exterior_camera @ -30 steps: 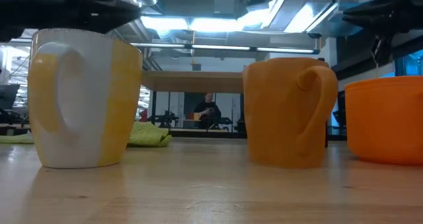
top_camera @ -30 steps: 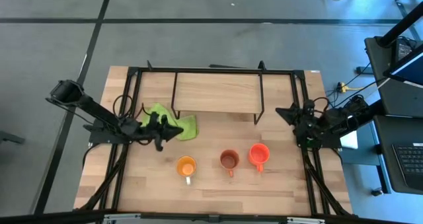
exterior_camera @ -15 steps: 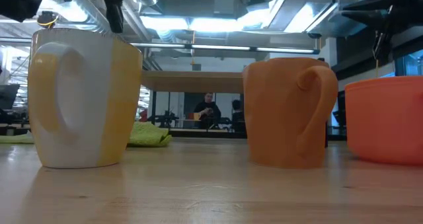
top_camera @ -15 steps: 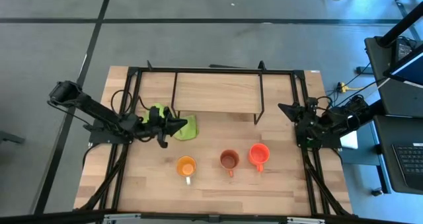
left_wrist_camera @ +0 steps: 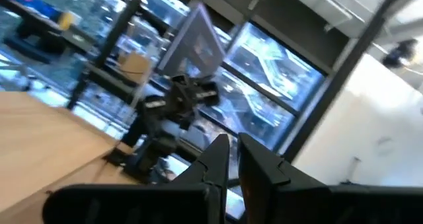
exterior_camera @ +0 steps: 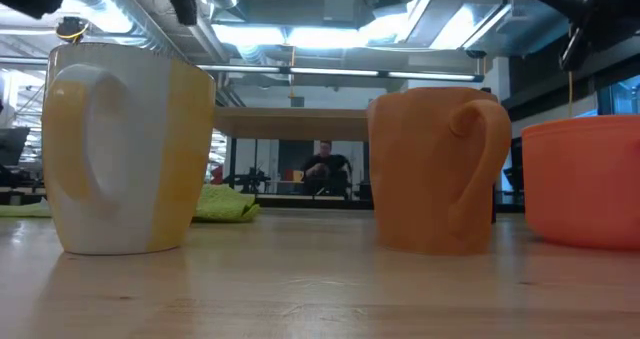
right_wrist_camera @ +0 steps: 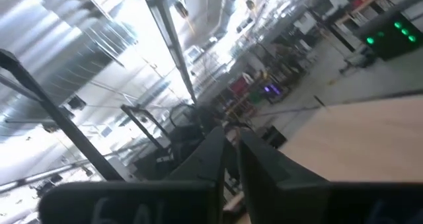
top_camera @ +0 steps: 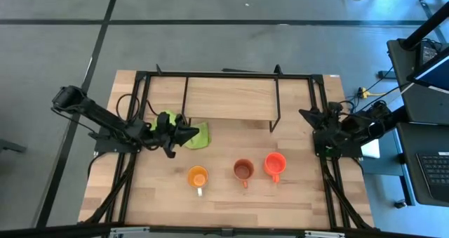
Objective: Stack small to large cups/mugs on shelf
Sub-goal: Put the yellow mug on the shelf
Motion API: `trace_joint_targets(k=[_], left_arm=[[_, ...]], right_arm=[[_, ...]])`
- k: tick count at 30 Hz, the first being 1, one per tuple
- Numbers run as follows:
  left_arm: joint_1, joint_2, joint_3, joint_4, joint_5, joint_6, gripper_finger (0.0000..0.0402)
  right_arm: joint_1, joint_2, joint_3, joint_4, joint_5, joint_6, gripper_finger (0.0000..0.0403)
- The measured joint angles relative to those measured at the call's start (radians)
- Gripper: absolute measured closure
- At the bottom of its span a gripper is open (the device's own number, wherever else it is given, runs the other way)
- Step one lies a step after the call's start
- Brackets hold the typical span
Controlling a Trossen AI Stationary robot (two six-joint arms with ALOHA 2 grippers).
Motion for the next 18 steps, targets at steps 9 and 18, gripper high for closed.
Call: trace_joint_targets(k=[9,18], left_arm=[[0.084,0.015,0.448,-1.141,0.295,-0.052,0.0372],[0.084,0.041,0.758,-1.920,0.295,-0.065,0.0373]], right_arm=[[0.000,0.064,0.017,0.126,-0.062,-0.050,0.0361],[0.000,0.355,0.287,0.000,-0.101,-0.168,0.0360]])
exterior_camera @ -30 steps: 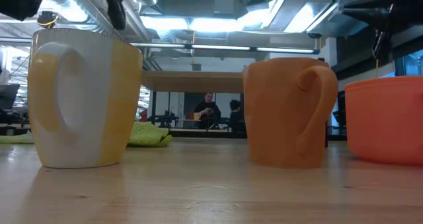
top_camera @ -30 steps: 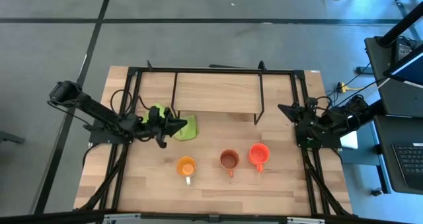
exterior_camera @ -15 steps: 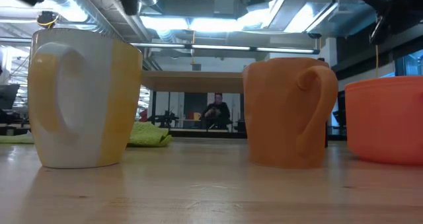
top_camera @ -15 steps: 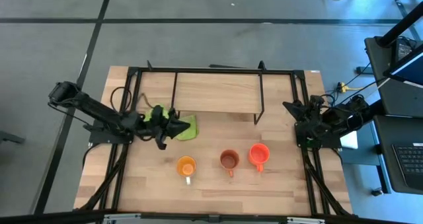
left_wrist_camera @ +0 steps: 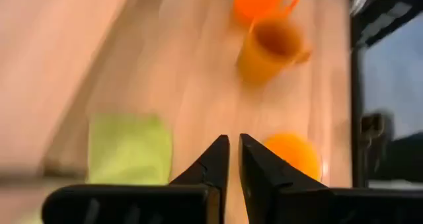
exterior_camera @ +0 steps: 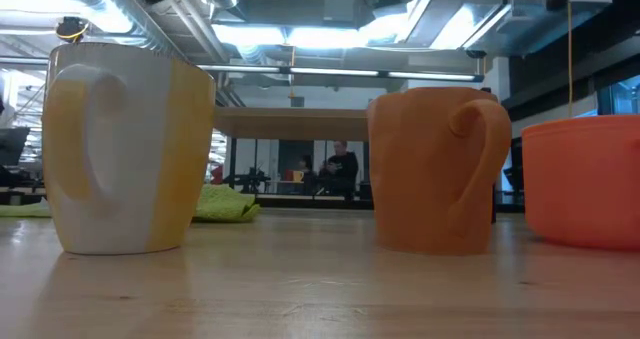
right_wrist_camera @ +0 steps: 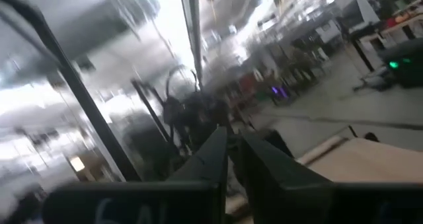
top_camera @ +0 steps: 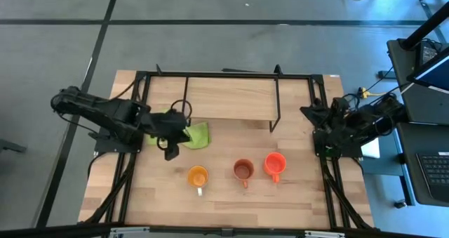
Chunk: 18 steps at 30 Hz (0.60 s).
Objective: Stack small to large cups/mugs on shelf
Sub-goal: Put the yellow mug on the shelf
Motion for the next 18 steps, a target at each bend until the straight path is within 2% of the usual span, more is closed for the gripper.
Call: trace_joint_targets(k=[3,8,13,18], left_arm=[[-0.025,0.023,-0.034,-0.001,0.057,-0.099,0.0373],[-0.098,0.115,-0.040,0.029,0.059,-0.203,0.0358],[-0.161,0.208,-0.040,0.049,0.019,-0.277,0.0321],[-0.204,0.256,-0.040,0.074,-0.031,-0.380,0.0294]], right_arm=[[-0.002,0.113,0.112,-0.113,0.001,0.011,0.0352],[-0.012,0.248,0.280,-0.242,0.029,0.011,0.0312],[-0.028,0.293,0.408,-0.408,0.082,0.010,0.0267],[-0.028,0.293,0.458,-0.494,0.140,0.017,0.0240]])
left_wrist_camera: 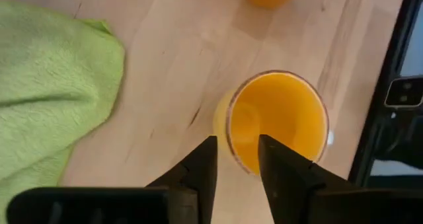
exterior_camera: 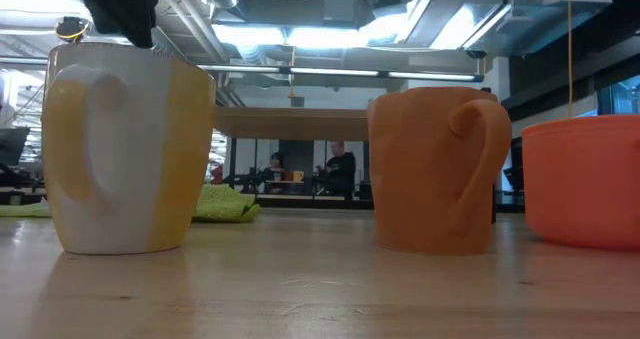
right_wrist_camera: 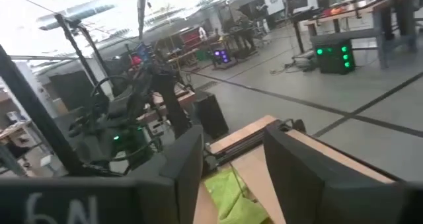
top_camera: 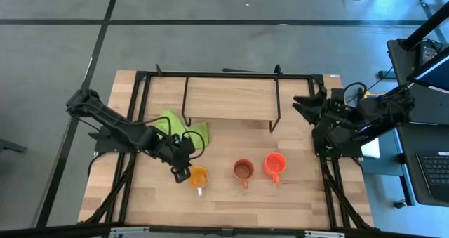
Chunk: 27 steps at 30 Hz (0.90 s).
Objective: Stack small to large cups/mugs on shelf
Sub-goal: Put the yellow mug on the shelf
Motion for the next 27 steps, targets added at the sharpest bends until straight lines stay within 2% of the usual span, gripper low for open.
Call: trace_joint_targets(k=[5,11,21,27], left_arm=[[-0.035,0.034,0.000,0.002,-0.049,-0.089,0.0288],[-0.053,0.102,-0.001,0.003,-0.046,-0.155,0.0288],[-0.016,0.118,-0.001,0.009,-0.069,-0.117,0.0289],[0.005,0.109,-0.060,0.057,-0.057,-0.103,0.0290]], right_arm=[[0.000,-0.010,0.001,-0.054,0.063,0.006,0.0235],[0.000,-0.021,0.001,-0.200,0.099,0.118,0.0234],[0.000,-0.042,0.001,-0.262,0.099,0.158,0.0234],[0.000,-0.043,0.001,-0.358,0.099,0.240,0.0234]])
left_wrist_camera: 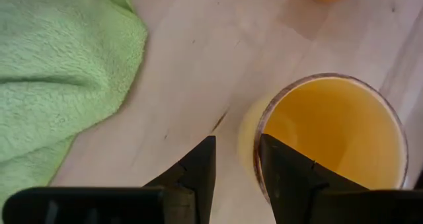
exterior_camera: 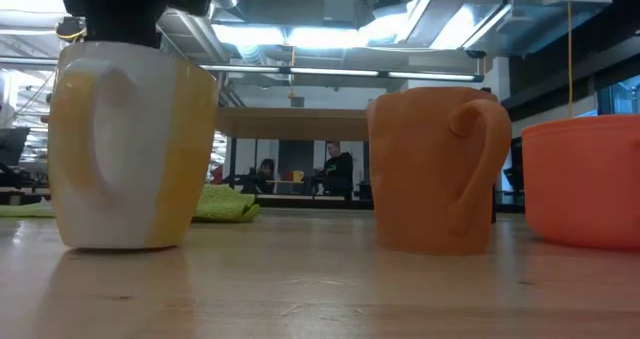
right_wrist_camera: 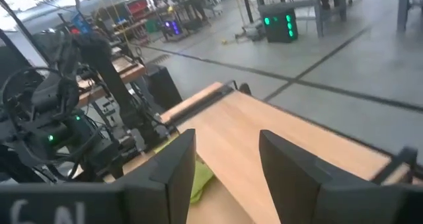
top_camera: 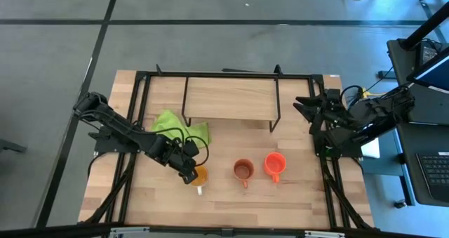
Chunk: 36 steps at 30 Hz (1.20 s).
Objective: Stack small to large cups/mugs on shelf
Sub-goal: Put the yellow mug on the shelf
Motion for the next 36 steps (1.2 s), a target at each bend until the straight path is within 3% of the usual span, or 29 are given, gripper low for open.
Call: trace_joint_targets(k=[17,36], left_arm=[[0.043,-0.005,-0.015,0.135,0.066,0.026,0.0291],[0.043,-0.005,-0.015,0.152,0.091,0.018,0.0291]], right_arm=[[0.000,0.000,0.000,-0.011,0.000,-0.032,0.0234],[0.000,0.001,0.000,-0.070,0.000,-0.001,0.0234]])
